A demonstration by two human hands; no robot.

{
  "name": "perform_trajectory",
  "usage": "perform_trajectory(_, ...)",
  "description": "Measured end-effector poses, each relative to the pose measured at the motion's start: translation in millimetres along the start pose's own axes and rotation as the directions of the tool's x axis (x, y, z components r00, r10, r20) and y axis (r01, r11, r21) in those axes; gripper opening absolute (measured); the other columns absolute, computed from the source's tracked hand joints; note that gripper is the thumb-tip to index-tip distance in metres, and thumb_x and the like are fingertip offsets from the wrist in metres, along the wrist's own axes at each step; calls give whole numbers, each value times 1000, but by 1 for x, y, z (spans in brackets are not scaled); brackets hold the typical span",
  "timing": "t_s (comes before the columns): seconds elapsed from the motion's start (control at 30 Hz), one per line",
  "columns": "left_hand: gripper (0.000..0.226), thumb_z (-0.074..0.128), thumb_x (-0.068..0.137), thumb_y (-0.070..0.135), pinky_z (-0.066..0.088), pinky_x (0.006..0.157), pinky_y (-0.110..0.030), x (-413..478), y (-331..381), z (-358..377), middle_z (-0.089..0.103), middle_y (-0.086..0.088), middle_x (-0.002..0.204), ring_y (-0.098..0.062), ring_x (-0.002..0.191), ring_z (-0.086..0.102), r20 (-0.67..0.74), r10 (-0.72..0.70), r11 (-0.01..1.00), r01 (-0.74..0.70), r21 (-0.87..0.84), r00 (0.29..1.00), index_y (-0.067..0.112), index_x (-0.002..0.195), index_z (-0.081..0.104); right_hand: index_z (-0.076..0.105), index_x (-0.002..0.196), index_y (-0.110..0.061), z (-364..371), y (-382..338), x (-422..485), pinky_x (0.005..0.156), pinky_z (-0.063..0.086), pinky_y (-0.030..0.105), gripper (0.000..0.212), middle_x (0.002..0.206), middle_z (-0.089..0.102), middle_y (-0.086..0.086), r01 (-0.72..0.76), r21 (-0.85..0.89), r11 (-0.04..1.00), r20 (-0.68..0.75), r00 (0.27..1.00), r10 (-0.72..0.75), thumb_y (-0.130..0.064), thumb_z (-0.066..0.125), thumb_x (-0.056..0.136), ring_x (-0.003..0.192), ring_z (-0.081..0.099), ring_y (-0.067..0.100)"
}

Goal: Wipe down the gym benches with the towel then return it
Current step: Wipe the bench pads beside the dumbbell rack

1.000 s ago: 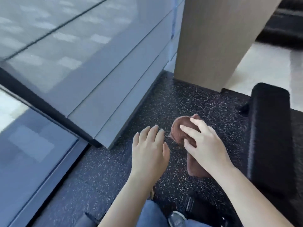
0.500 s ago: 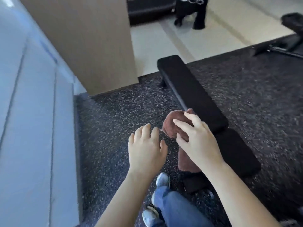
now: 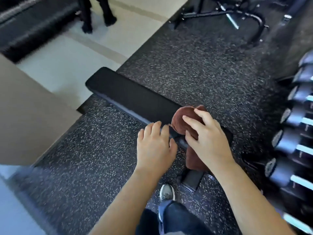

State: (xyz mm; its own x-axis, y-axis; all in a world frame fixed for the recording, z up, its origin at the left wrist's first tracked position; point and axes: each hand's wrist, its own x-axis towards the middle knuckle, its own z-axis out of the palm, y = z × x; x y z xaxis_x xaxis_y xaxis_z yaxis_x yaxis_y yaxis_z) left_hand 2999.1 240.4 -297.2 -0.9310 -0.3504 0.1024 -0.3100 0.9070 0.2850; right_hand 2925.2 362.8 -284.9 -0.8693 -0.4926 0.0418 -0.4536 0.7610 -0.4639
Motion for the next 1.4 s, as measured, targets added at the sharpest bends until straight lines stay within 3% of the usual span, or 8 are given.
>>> perform_trajectory(0.2, 33, 74, 65, 17, 51, 79, -47, 34, 5, 20, 67, -16, 101, -35, 93, 64, 43, 259, 966, -258, -34, 965, 3, 94, 68, 59, 122, -26, 5, 20, -2, 82, 50, 45, 40, 138, 44, 4, -217, -26, 976, -62, 975, 215, -20, 64, 83, 107, 50, 33)
perform_trajectory(0.4, 34, 67, 69, 20, 51, 83, -51, 69, -13, 43, 66, -16, 105, -35, 98, 62, 143, 497, 868, -489, -88, 856, 2, 98, 68, 64, 117, -20, 26, 25, -4, 86, 50, 48, 39, 134, 50, 10, -427, 38, 903, -181, 886, 426, -12, 68, 79, 107, 53, 39)
perform_trajectory(0.77, 31, 75, 67, 14, 51, 79, -45, 127, -53, 124, 66, -15, 101, -34, 91, 63, 190, 867, 495, -841, -218, 461, 1, 94, 68, 66, 113, -19, 122, 21, -19, 90, 48, 46, 37, 134, 49, 11, -774, 218, 594, -370, 498, 785, -10, 69, 77, 115, 51, 38)
perform_trajectory(0.9, 27, 74, 66, 12, 50, 78, -42, 121, -50, 184, 65, -15, 100, -33, 90, 62, 233, 894, 437, -860, -265, 382, 2, 90, 68, 67, 112, -17, 175, 46, -38, 94, 46, 45, 37, 134, 50, 10, -803, 307, 511, -370, 394, 841, -8, 70, 77, 119, 50, 35)
perform_trajectory(1.03, 21, 68, 71, 11, 48, 81, -43, 110, -37, 269, 64, -17, 103, -35, 95, 60, 232, 929, 347, -895, -282, 288, 1, 90, 66, 67, 112, -13, 234, 94, -53, 101, 41, 40, 36, 133, 51, 10, -781, 375, 499, -405, 346, 846, -5, 69, 77, 126, 46, 28)
perform_trajectory(1.17, 28, 62, 77, 14, 42, 91, -46, 98, -23, 364, 58, -19, 116, -37, 110, 52, 235, 947, 280, -920, -274, 219, 0, 101, 63, 66, 113, -13, 294, 154, -70, 100, 22, 4, 35, 130, 52, 7, -706, 526, 474, -459, 234, 857, -4, 67, 79, 129, 42, 18)
perform_trajectory(1.23, 35, 60, 80, 18, 39, 94, -49, 92, -15, 411, 54, -20, 124, -37, 118, 47, 228, 960, 221, -943, -248, 165, 1, 110, 60, 65, 114, -14, 323, 184, -76, 97, 18, -3, 36, 128, 53, 5, -657, 578, 484, -496, 188, 848, -3, 66, 80, 127, 42, 14)
perform_trajectory(1.4, 48, 72, 71, 24, 44, 89, -53, 90, 1, 507, 58, -22, 121, -39, 114, 53, 166, 985, 65, -986, -155, 39, 0, 111, 62, 63, 117, -18, 388, 265, -78, 90, 28, -4, 37, 121, 58, 3, -468, 752, 464, -542, -37, 840, -5, 64, 82, 115, 51, 12)
